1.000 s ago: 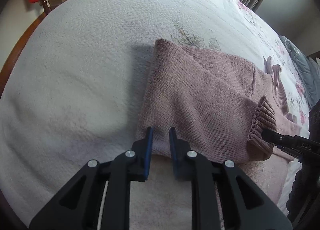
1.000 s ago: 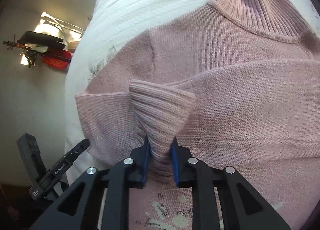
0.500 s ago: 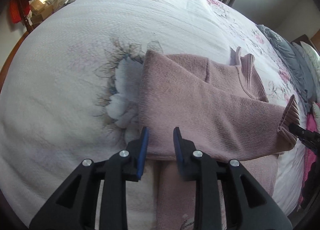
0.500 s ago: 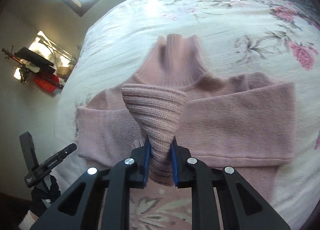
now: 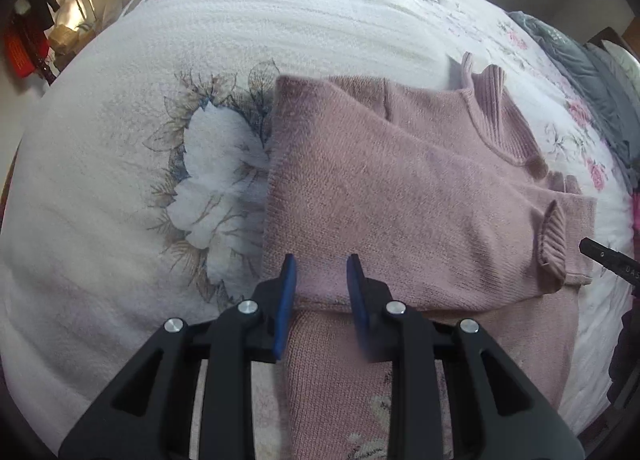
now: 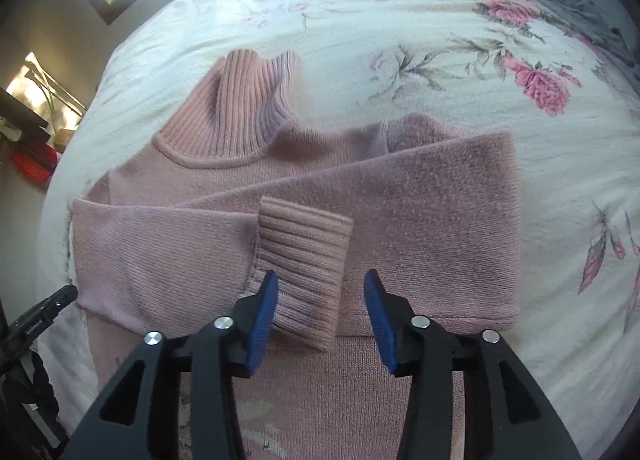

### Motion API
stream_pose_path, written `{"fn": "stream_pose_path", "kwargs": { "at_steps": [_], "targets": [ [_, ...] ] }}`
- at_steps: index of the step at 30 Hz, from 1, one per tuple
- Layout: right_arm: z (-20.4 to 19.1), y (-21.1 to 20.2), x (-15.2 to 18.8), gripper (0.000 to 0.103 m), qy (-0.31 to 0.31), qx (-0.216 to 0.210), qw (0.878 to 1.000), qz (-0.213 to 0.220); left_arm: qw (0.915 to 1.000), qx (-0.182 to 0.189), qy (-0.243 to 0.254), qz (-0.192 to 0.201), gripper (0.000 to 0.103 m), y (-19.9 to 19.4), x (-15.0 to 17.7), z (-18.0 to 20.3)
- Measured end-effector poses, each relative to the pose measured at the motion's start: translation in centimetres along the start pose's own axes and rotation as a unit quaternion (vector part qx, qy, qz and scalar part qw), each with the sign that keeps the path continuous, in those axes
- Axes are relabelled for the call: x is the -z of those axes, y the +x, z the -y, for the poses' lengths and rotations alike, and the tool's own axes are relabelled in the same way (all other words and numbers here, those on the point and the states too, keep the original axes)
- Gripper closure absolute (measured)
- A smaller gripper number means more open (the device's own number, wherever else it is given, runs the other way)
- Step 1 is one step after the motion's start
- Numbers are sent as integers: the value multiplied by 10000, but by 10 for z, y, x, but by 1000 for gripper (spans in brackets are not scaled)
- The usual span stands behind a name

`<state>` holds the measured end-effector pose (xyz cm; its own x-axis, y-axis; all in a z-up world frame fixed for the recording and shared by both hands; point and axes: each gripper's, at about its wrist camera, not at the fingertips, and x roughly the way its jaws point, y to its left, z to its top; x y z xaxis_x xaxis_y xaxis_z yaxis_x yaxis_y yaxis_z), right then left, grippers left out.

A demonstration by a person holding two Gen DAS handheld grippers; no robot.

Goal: Fold small clothes

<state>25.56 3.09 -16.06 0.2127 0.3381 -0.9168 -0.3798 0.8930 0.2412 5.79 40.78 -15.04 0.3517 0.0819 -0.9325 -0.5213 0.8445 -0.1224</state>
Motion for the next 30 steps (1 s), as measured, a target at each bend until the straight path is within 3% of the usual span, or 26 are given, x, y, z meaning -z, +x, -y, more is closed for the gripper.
{"fn": "stream_pose_path", "kwargs": {
  "at_steps": [2, 6, 8, 11, 13, 15, 18, 20, 23, 28, 30],
  "targets": [
    [-8, -8, 1, 55, -119, -196, 9997, 74, 9999, 38, 35, 139, 74, -10, -2, 6],
    [-38, 10, 6, 48, -638, -312, 9973, -209, 9997, 182, 101, 97, 72, -4, -7, 30],
    [-48, 27, 8, 36, -786, -91, 9960, -403, 9997, 137, 220, 28, 72, 6, -4, 40],
    [-49, 50, 11, 37, -813, 110, 9945, -653, 9995, 90, 253, -192, 72, 26, 1, 52],
    [-41, 60, 13, 60, -862, 376, 9925, -780, 9992, 11, 231, -319, 72, 39, 4, 53],
    [-26, 57, 11, 81, -678, 327, 9944, -745, 9992, -28, 251, -316, 70, 45, 5, 53],
    [7, 36, 8, 85, -137, 54, 9983, -559, 9992, 35, 237, -312, 68, 46, 5, 49],
    [30, 21, 11, 84, 121, 91, 9987, -480, 9992, 73, 198, -328, 68, 46, 5, 47],
    [63, 6, 21, 71, 420, 251, 9978, -456, 9991, 41, 202, -364, 68, 45, 4, 48],
    [89, 0, 22, 53, 665, -187, 9971, -332, 9994, 187, 255, -143, 64, 25, -3, 60],
    [86, 5, 15, 53, 606, -173, 9975, -320, 9990, 200, 384, -131, 62, 26, -6, 70]
  ]
}}
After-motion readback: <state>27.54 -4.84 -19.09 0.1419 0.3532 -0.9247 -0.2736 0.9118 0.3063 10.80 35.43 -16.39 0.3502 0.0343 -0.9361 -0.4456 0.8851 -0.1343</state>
